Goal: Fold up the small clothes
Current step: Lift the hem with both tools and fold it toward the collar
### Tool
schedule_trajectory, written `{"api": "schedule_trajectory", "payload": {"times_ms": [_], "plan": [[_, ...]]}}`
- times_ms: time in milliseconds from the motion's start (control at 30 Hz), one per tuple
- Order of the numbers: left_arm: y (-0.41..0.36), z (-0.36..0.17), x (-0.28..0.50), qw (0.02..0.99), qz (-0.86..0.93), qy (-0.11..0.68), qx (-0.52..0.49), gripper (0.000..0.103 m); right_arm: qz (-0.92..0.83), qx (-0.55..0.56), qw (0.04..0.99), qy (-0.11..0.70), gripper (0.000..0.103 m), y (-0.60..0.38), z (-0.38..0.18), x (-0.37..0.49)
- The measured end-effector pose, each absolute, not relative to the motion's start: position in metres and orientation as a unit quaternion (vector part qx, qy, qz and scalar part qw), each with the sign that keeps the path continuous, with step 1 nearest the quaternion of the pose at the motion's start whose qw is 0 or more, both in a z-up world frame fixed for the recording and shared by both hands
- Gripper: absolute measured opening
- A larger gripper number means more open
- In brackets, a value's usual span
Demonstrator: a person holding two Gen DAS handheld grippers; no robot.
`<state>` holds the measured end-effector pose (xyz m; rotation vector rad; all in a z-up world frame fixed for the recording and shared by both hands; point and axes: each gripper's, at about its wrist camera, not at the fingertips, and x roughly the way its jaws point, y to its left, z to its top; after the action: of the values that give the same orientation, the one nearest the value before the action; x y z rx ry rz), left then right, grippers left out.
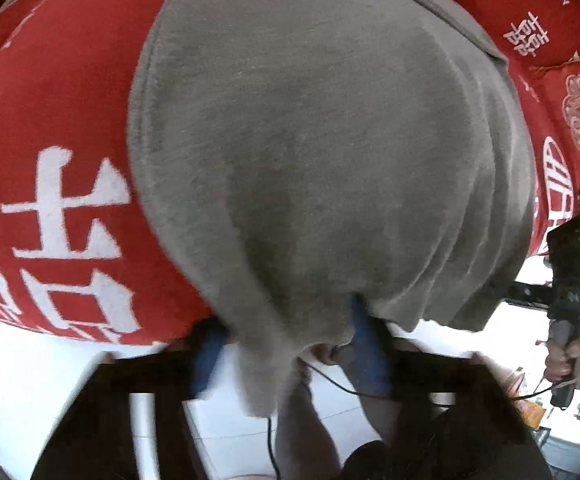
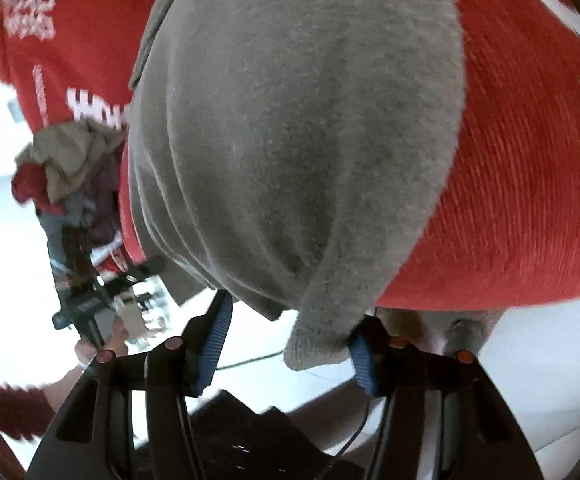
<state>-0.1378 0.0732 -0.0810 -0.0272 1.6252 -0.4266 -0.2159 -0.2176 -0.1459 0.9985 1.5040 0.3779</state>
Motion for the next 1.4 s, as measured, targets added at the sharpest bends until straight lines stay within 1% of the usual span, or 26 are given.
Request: {"api": "schedule_trajectory", "payload": {"times_ms": [33,100,233,300,567,800,1033,1133,1233,1400], "plan": [[0.075,-0.082,-0.137,0.663,-0.191,0.724,-0.013,0.012,0.149,0.445,0.597,0.651,0.014,-0.218,-0.148,-0.217],[0.080,-0.081,-0.136,0.656,-0.200,0.727,-0.030,0.012,0.131,0.460,0.589,0.652,0.014,-0.221,-0.148,-0.219],[0.094,-0.064,-0.130,0.655,-0.219,0.719,-0.082,0.012,0.146,0.484,0.595,0.625,0.013,-0.221,-0.129,-0.218],[0.102,-0.051,-0.124,0.657,-0.225,0.711,-0.114,0.012,0.154,0.506,0.597,0.603,0.013,-0.225,-0.115,-0.220],[0.122,-0.016,-0.090,0.675,-0.233,0.676,-0.180,0.012,0.178,0.576,0.614,0.510,0.012,-0.246,-0.068,-0.203],[0.113,0.015,-0.033,0.705,-0.219,0.636,-0.225,0.012,0.208,0.610,0.628,0.435,0.012,-0.264,-0.037,-0.153],[0.091,0.046,0.050,0.737,-0.221,0.598,-0.225,0.012,0.232,0.620,0.643,0.385,0.012,-0.297,-0.005,-0.074],[0.075,0.048,0.087,0.748,-0.213,0.589,-0.218,0.012,0.242,0.608,0.652,0.382,0.012,-0.315,0.001,-0.032],[0.062,0.039,0.127,0.754,-0.200,0.586,-0.219,0.012,0.242,0.607,0.654,0.381,0.012,-0.333,-0.004,0.011],[0.039,-0.011,0.181,0.749,-0.169,0.606,-0.208,0.012,0.214,0.612,0.649,0.399,0.012,-0.357,-0.044,0.082]]}}
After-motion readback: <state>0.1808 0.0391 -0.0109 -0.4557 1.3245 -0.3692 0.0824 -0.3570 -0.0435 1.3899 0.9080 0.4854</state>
